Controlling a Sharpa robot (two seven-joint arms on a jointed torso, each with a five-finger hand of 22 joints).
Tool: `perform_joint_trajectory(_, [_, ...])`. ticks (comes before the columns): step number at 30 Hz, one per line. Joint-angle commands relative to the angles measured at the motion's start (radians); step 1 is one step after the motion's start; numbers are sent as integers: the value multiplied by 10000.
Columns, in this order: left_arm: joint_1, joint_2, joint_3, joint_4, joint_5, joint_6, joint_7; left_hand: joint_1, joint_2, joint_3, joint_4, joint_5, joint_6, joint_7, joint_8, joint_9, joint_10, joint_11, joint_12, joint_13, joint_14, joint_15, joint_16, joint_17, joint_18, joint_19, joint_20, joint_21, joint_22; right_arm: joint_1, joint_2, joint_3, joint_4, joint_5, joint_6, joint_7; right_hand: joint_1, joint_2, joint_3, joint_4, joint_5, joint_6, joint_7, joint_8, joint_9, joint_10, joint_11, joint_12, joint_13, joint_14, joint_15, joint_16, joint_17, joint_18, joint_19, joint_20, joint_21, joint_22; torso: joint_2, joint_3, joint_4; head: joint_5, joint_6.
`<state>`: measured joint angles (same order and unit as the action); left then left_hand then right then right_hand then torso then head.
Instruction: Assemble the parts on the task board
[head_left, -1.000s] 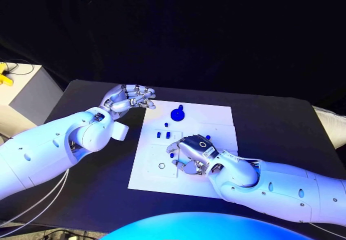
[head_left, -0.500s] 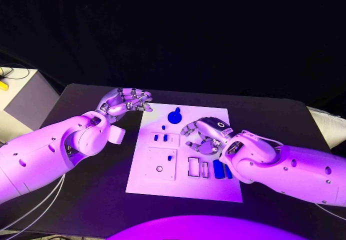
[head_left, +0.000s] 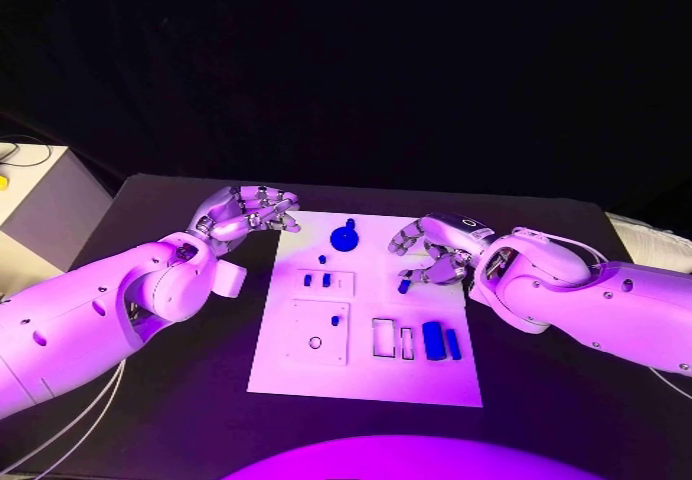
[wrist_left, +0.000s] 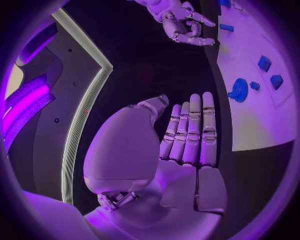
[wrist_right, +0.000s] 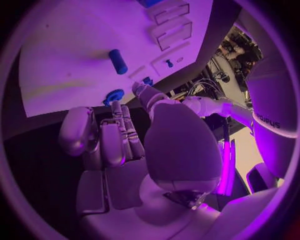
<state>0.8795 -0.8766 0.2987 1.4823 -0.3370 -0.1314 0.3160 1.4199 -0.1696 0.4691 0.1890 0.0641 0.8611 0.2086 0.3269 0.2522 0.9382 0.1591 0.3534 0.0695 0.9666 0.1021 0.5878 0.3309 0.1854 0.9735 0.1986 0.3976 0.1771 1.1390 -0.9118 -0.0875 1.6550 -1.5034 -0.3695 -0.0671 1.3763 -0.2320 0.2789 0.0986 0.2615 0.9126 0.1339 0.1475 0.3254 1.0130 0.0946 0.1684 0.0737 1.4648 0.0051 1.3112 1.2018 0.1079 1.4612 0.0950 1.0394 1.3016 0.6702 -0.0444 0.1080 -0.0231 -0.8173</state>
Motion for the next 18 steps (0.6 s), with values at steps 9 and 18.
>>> perform_joint_trajectory(9, [-24,2,6,28,0,93,57,-28,10,-24,-28,16,-25,51,43,-13,-17,1,-38,17,-66,17,-32,21,-65,-21,34,-72,-19,16,72,-31,-38,-1708,1966,-445,1164,326,-2211,1410,-129,91,-171,-67,-41,-385,17,360,5,245,20,94,-91,-147,94,52,-76,16,-6,-15,23,18,-67])
perform_joint_trajectory(18, [-26,-22,6,14,-2,59,46,-28,10,-24,-28,16,-25,51,43,-13,-17,1,-38,17,-66,17,-32,21,-65,-21,34,-72,-19,-25,144,-66,-7,-1972,2251,-623,1411,393,-2305,1745,-72,218,-168,-24,-29,-243,-29,495,16,231,-16,63,-154,-169,146,25,67,95,0,-17,17,29,-87])
